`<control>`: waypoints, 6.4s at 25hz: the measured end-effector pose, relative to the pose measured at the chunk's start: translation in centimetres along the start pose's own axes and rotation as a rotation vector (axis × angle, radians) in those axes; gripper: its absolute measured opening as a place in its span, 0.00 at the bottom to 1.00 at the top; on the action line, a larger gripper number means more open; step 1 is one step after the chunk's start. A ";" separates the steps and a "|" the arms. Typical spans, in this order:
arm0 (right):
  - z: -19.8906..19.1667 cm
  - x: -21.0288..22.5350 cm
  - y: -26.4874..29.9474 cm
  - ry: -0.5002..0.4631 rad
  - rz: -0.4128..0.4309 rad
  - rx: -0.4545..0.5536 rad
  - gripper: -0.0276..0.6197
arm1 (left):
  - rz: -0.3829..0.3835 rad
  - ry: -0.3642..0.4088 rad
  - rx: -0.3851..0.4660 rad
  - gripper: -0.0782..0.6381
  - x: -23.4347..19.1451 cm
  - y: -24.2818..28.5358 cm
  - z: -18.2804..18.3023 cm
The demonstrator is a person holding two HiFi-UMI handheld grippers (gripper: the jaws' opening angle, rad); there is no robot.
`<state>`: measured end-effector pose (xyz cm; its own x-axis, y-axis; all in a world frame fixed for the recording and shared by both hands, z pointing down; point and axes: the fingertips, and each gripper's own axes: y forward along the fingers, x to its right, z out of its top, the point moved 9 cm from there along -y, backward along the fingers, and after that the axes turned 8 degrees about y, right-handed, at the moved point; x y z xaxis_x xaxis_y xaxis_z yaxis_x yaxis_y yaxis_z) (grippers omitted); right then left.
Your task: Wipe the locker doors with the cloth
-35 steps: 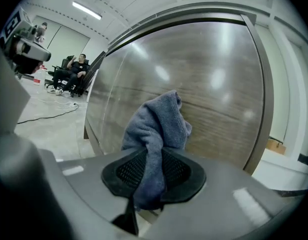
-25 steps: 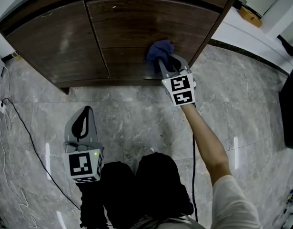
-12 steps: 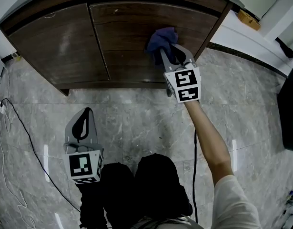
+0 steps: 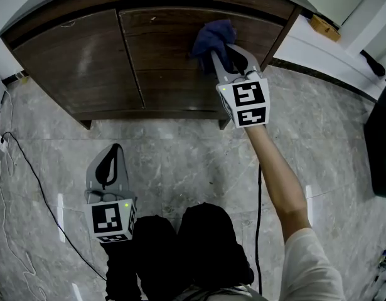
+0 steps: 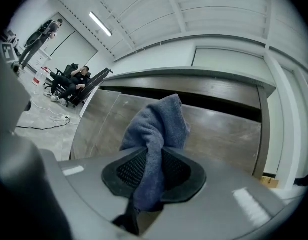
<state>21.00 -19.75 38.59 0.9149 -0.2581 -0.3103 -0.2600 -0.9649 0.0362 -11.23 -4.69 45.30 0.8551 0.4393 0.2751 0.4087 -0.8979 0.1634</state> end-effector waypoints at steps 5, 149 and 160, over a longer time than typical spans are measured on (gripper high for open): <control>1.7 0.2 0.3 0.006 0.004 0.027 0.18 | 0.003 -0.003 0.003 0.11 -0.2 0.0 0.1; -0.5 -13.2 7.7 0.042 0.180 0.016 0.18 | 0.084 -0.028 -0.045 0.11 -2.9 -5.0 -4.3; -6.9 -15.7 8.2 0.072 0.224 -0.085 0.18 | 0.085 -0.026 -0.064 0.11 -2.7 -5.0 -5.1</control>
<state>6.60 -23.92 50.35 0.8576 -0.4660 -0.2177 -0.4349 -0.8829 0.1771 -17.19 -1.27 48.53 0.8942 0.3598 0.2662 0.3136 -0.9281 0.2007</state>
